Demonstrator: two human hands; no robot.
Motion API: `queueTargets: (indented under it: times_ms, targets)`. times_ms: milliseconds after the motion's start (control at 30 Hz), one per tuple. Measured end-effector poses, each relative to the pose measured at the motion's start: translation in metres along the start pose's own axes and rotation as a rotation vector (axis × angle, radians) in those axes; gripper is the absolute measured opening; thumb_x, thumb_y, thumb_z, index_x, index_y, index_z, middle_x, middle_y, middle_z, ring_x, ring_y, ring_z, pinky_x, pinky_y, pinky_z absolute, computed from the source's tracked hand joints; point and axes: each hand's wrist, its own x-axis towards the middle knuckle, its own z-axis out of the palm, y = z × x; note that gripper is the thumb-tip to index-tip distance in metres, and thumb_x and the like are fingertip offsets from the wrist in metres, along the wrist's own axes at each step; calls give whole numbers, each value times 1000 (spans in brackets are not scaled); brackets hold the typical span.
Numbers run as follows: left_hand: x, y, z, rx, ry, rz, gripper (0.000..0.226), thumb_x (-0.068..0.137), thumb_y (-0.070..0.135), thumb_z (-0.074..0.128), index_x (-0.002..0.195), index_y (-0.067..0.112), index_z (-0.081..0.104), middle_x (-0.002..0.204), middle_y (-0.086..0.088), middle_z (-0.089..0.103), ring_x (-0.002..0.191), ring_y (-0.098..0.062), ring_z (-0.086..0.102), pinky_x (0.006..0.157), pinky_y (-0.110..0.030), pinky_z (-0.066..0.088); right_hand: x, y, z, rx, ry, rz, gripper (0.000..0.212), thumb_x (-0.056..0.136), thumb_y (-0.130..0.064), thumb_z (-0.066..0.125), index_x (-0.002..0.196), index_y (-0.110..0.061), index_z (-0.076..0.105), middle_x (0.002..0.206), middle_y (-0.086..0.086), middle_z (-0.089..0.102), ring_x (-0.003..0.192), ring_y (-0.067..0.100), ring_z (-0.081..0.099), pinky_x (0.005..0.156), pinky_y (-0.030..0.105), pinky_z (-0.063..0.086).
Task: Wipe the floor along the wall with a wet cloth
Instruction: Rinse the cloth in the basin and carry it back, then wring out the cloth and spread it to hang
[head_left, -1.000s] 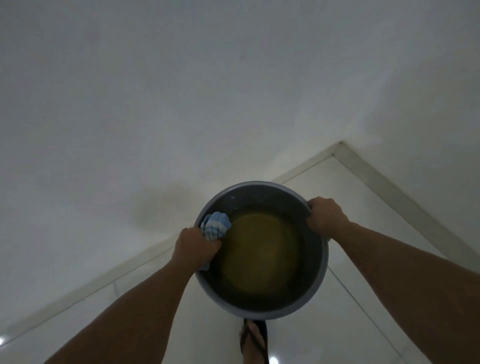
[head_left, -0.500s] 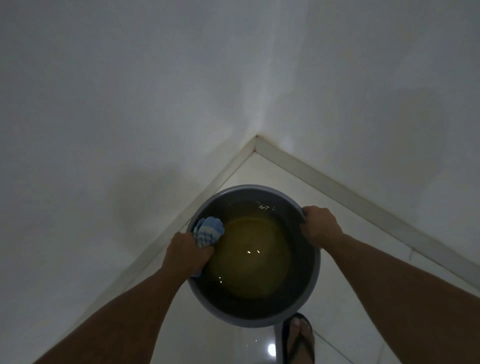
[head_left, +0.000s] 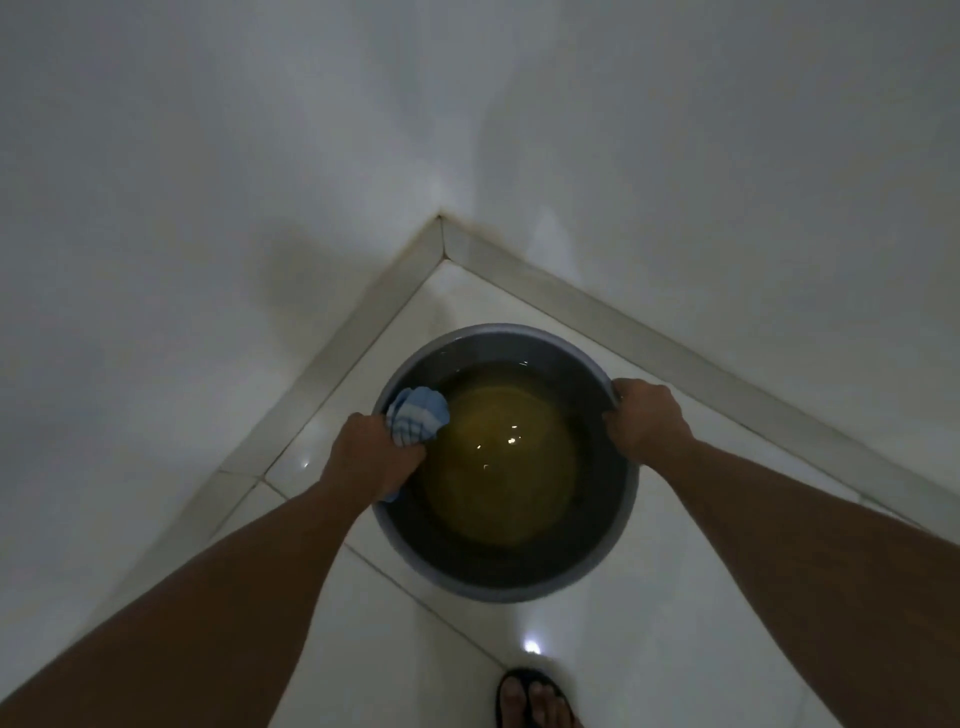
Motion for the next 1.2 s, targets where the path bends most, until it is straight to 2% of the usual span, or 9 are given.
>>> queueTargets:
  times_ms: [267, 367, 600, 767, 800, 900, 1033, 1133, 1200]
  targets:
    - [53, 7, 34, 45, 18, -15, 40, 84, 33, 69, 109, 3, 61, 102, -16, 66, 98, -28, 63, 89, -33, 49, 47, 21, 20, 23, 11, 56, 25, 94, -13, 56, 117, -7, 61, 105, 15, 66, 79, 25, 55, 82, 36, 51]
    - [59, 3, 46, 51, 18, -27, 41, 82, 34, 70, 109, 4, 61, 102, -16, 66, 96, -27, 63, 85, -32, 49, 49, 26, 26, 28, 10, 70, 27, 93, -15, 56, 119, -8, 60, 108, 16, 66, 93, 33, 62, 84, 37, 51]
    - [63, -6, 53, 66, -30, -66, 55, 77, 45, 71, 114, 5, 61, 111, -18, 63, 99, -28, 62, 89, -36, 51, 47, 32, 30, 61, -54, 101, 35, 95, -16, 55, 129, -8, 53, 120, 18, 62, 105, 35, 61, 90, 39, 50]
    - [40, 18, 25, 325, 45, -77, 70, 78, 64, 58, 120, 9, 57, 120, -18, 52, 116, -33, 45, 94, -41, 39, 28, 14, -3, -1, -111, 52, 38, 91, -22, 60, 126, -8, 55, 124, 14, 61, 106, 31, 62, 86, 33, 48]
    - [33, 26, 17, 293, 39, -67, 68, 78, 63, 60, 119, 8, 57, 120, -19, 54, 115, -33, 48, 94, -40, 40, 21, 6, -12, 13, -102, 16, 37, 91, -22, 61, 124, -8, 57, 123, 13, 63, 106, 30, 62, 87, 31, 47]
    - [2, 60, -16, -2, -80, -32, 58, 79, 53, 68, 114, 7, 59, 105, -12, 66, 98, -27, 62, 88, -33, 47, -11, -29, -50, 165, -116, -70, 34, 89, -21, 65, 122, -11, 62, 124, 9, 61, 112, 28, 60, 101, 36, 47]
    - [-42, 105, -64, -229, -148, 5, 49, 68, 46, 80, 97, 10, 65, 92, -8, 70, 85, -23, 66, 83, -38, 55, -61, -79, -101, 661, -297, -19, 28, 86, -16, 71, 113, -12, 67, 102, 12, 71, 89, 23, 70, 78, 35, 60]
    - [-81, 143, -109, -331, -209, 92, 40, 71, 33, 82, 96, 5, 68, 92, -12, 72, 85, -25, 69, 76, -36, 57, -100, -105, -144, 797, -380, -55, 33, 86, -14, 71, 117, -18, 62, 104, 12, 72, 88, 23, 71, 76, 36, 60]
    - [-106, 166, -140, -403, -225, 136, 26, 77, 23, 77, 95, 7, 66, 91, -9, 69, 84, -22, 66, 71, -29, 54, -125, -119, -176, 821, -339, -94, 38, 84, -10, 72, 119, -19, 60, 98, 13, 73, 83, 22, 72, 73, 34, 59]
